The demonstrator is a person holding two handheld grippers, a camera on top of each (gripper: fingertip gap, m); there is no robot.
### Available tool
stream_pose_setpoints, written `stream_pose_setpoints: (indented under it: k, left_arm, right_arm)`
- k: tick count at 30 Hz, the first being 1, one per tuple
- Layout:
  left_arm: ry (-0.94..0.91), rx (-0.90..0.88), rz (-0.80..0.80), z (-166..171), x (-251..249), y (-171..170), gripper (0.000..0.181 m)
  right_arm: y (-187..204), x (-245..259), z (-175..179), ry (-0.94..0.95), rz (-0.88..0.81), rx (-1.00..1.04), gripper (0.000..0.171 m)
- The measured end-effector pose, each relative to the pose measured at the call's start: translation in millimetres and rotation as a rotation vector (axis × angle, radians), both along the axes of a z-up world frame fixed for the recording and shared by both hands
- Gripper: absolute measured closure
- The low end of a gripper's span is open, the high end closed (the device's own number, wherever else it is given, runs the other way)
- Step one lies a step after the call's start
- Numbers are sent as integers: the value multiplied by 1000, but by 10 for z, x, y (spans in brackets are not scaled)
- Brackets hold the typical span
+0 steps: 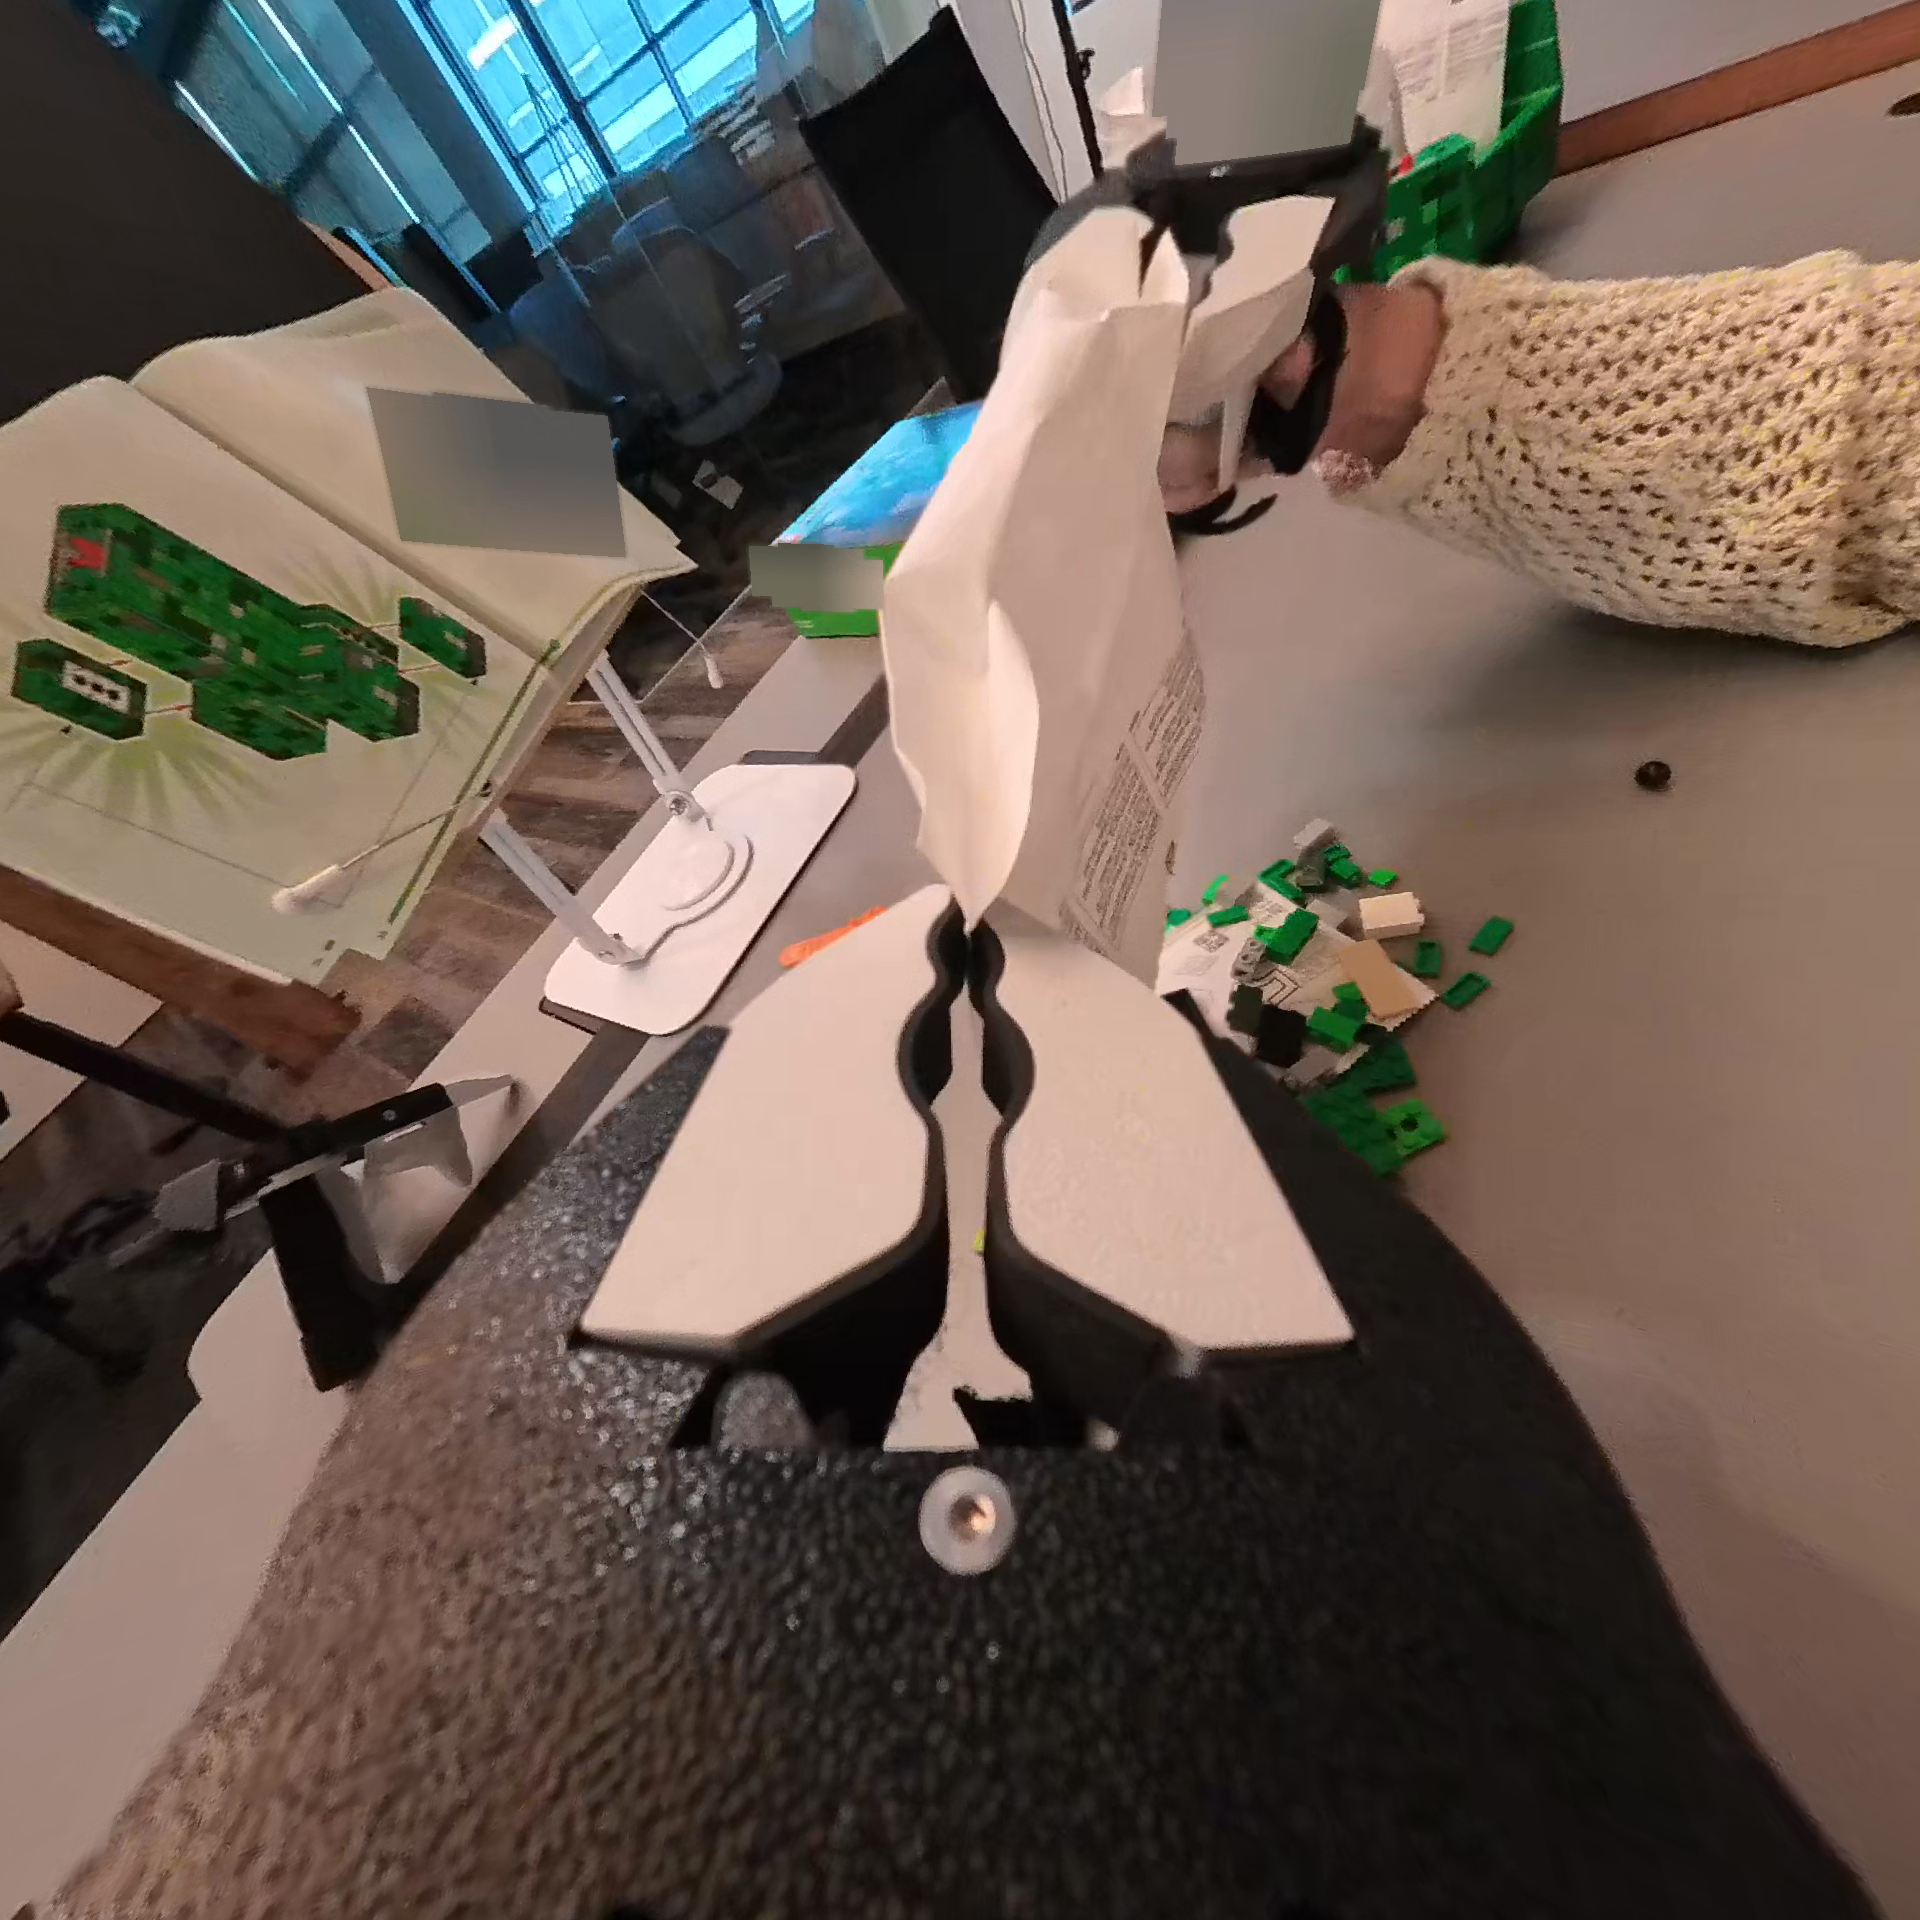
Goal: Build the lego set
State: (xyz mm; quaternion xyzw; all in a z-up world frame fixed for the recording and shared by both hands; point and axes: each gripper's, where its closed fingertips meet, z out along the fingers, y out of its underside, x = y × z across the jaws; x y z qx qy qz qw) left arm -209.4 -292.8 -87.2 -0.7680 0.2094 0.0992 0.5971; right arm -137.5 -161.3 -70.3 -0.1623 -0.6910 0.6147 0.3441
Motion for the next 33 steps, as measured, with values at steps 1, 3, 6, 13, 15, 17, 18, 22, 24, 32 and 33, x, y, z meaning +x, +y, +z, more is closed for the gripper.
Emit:
stream_pose_setpoints:
  k: [1, 3, 6, 13, 15, 17, 18, 22, 24, 32, 33]
  left_arm:
    - [1, -14, -2, -21, 9, 18, 181]
    - [10, -31, -1, -52, 14, 53, 181]
    - [-34, -12, -8, -32, 35, 81, 181]
    - [-130, 109, -52, 169, 152, 86, 147]
    - [-158, 121, -82, 213, 206, 85, 137]
    - [-199, 121, -91, 246, 220, 88, 123]
    - [-213, 123, -100, 258, 234, 88, 122]
    - [-219, 137, -104, 292, 250, 101, 131]
    - [-202, 120, -94, 268, 254, 131, 147]
    - [-172, 202, -115, 359, 329, 102, 181]
    - [-199, 223, -135, 385, 346, 71, 181]
  right_arm:
    - [-48, 2, 18, 3, 7, -2, 126]
    - [-111, 23, 50, 0, 28, -6, 142]
    - [-99, 12, 56, 14, -5, 21, 162]
    - [-65, 83, 137, 24, 27, -21, 170]
    - [-67, 83, 118, 24, 15, 8, 170]
    - [-67, 93, 126, 27, 9, 20, 170]
    - [-61, 94, 126, 28, 3, 29, 170]
    - [-57, 102, 88, 23, -9, 77, 170]
    - [-93, 120, 76, 17, 10, 87, 170]
    - [-140, 144, 136, 26, 12, 75, 170]
    - [-132, 162, 178, 28, 38, 26, 171]
